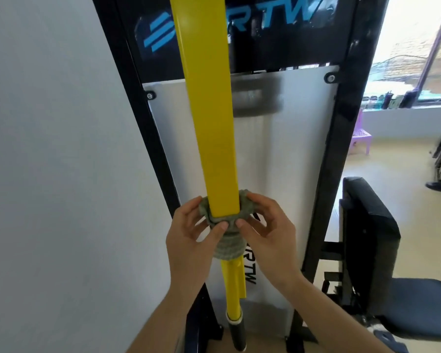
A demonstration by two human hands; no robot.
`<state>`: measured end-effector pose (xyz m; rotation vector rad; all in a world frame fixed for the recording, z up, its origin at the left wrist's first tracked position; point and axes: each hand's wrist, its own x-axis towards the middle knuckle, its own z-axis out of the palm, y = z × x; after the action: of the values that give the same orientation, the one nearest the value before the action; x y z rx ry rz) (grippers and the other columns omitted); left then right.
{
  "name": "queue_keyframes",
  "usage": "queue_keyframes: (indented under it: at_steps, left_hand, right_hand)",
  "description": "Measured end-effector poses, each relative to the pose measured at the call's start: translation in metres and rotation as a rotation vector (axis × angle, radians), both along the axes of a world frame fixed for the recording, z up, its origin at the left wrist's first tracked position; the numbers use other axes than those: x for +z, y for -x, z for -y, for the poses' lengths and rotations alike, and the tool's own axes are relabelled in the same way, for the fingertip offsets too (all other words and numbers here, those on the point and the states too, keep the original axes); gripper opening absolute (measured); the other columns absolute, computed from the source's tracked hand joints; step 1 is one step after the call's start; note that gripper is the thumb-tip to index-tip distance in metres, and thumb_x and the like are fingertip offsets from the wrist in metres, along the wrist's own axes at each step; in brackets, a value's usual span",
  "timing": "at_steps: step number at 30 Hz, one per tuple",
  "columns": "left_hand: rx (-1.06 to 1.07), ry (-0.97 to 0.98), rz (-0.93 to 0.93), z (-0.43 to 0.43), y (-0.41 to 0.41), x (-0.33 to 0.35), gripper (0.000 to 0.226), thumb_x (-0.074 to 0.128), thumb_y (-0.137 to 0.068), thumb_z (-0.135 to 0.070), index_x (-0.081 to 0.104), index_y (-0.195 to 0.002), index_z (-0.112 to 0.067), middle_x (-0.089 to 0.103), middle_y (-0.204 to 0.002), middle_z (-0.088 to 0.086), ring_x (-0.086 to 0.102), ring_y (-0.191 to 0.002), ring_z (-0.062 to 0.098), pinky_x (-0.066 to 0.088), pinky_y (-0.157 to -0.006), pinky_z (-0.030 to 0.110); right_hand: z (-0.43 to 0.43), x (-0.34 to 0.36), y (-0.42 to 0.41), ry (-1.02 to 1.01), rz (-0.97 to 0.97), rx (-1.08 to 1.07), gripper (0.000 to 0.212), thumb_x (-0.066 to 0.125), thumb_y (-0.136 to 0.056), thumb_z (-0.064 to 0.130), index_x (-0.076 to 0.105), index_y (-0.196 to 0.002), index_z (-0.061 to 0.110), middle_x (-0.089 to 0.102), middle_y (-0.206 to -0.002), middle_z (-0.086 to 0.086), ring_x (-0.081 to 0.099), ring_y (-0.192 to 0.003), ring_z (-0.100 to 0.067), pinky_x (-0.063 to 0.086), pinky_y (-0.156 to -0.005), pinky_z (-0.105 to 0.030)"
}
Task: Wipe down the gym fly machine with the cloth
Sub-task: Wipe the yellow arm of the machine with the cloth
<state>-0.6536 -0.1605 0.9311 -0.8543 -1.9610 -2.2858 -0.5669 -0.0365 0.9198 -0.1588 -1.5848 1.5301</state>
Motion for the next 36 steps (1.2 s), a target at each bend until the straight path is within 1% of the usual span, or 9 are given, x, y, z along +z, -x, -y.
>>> queue_keyframes:
  at_steps: [5,9,13,17,21,24,28,31,36]
  left_hand:
    - [-0.006,0.012,-0.014,-0.001,-0.002,0.0,0.042,0.081,-0.076,-0.022,0.069,-0.117,-0.026,0.075,-0.11,-0.011,0.071,-0.105,0.01,0.058,-0.088,0.024]
    - [0.015,0.073,0.024,-0.004,-0.005,-0.008,0.037,0.08,-0.083,-0.012,0.07,-0.114,-0.03,0.075,-0.103,-0.017,0.07,-0.1,0.003,0.055,-0.081,0.013]
    - [0.02,0.125,0.034,-0.001,-0.009,-0.02,0.04,0.079,-0.084,-0.015,0.068,-0.119,-0.032,0.074,-0.101,-0.025,0.069,-0.101,-0.002,0.051,-0.078,0.007]
    - [0.022,0.123,0.046,-0.001,-0.012,-0.022,0.045,0.077,-0.086,-0.014,0.068,-0.128,-0.024,0.075,-0.105,-0.021,0.069,-0.103,-0.003,0.053,-0.083,0.008]
    - [0.045,0.056,-0.006,-0.004,-0.007,-0.002,0.046,0.079,-0.083,-0.011,0.068,-0.117,-0.039,0.075,-0.109,-0.016,0.071,-0.104,0.008,0.057,-0.091,0.021]
    - [0.05,0.017,-0.057,-0.004,-0.002,0.016,0.048,0.081,-0.081,-0.011,0.068,-0.119,-0.037,0.076,-0.111,-0.013,0.072,-0.104,0.011,0.059,-0.091,0.027]
    - [0.057,-0.025,-0.147,-0.008,0.003,0.039,0.05,0.08,-0.083,-0.012,0.067,-0.128,-0.028,0.075,-0.115,-0.013,0.072,-0.105,0.01,0.059,-0.089,0.025]
    - [0.047,-0.092,-0.176,-0.011,0.005,0.057,0.049,0.08,-0.082,-0.015,0.067,-0.126,-0.03,0.074,-0.116,-0.014,0.072,-0.105,0.008,0.058,-0.086,0.02]
    - [0.013,-0.199,-0.193,-0.014,0.008,0.083,0.052,0.081,-0.078,-0.024,0.066,-0.127,-0.02,0.074,-0.119,-0.007,0.072,-0.108,0.014,0.059,-0.086,0.025]
  right_hand:
    - [0.007,-0.011,0.002,0.046,0.018,0.02,0.041,0.072,-0.088,0.002,0.066,-0.123,0.022,0.069,-0.119,0.011,0.064,-0.118,-0.012,0.054,-0.096,-0.024]
    - [0.013,-0.026,0.0,0.06,0.091,-0.028,0.04,0.074,-0.09,0.009,0.065,-0.125,0.025,0.067,-0.123,0.008,0.064,-0.117,-0.013,0.056,-0.096,-0.028]
    - [0.018,-0.035,-0.003,0.089,0.113,-0.028,0.04,0.074,-0.09,0.014,0.064,-0.126,0.028,0.067,-0.123,0.01,0.063,-0.118,-0.012,0.055,-0.096,-0.025]
    - [0.021,-0.034,-0.006,0.172,0.116,0.015,0.037,0.072,-0.09,0.019,0.066,-0.125,0.029,0.071,-0.118,0.012,0.066,-0.113,-0.007,0.055,-0.097,-0.026]
    - [0.018,-0.011,-0.004,0.157,0.029,0.035,0.04,0.072,-0.09,0.007,0.068,-0.125,0.026,0.072,-0.118,0.013,0.066,-0.113,-0.004,0.053,-0.091,-0.016]
    - [0.01,0.015,0.002,0.053,-0.005,0.008,0.046,0.071,-0.089,0.0,0.067,-0.125,0.028,0.07,-0.122,0.009,0.065,-0.115,-0.007,0.054,-0.094,-0.02]
    - [0.004,0.042,0.007,0.021,-0.077,0.022,0.047,0.073,-0.087,-0.001,0.066,-0.127,0.023,0.07,-0.124,0.005,0.066,-0.116,-0.013,0.055,-0.094,-0.025]
    - [0.002,0.057,0.011,-0.002,-0.13,0.016,0.045,0.074,-0.086,-0.001,0.066,-0.125,0.021,0.07,-0.123,0.009,0.066,-0.116,-0.015,0.056,-0.094,-0.027]
    - [-0.002,0.084,0.018,-0.039,-0.185,-0.001,0.039,0.075,-0.085,0.001,0.067,-0.12,0.016,0.071,-0.118,0.008,0.066,-0.115,-0.017,0.057,-0.096,-0.033]
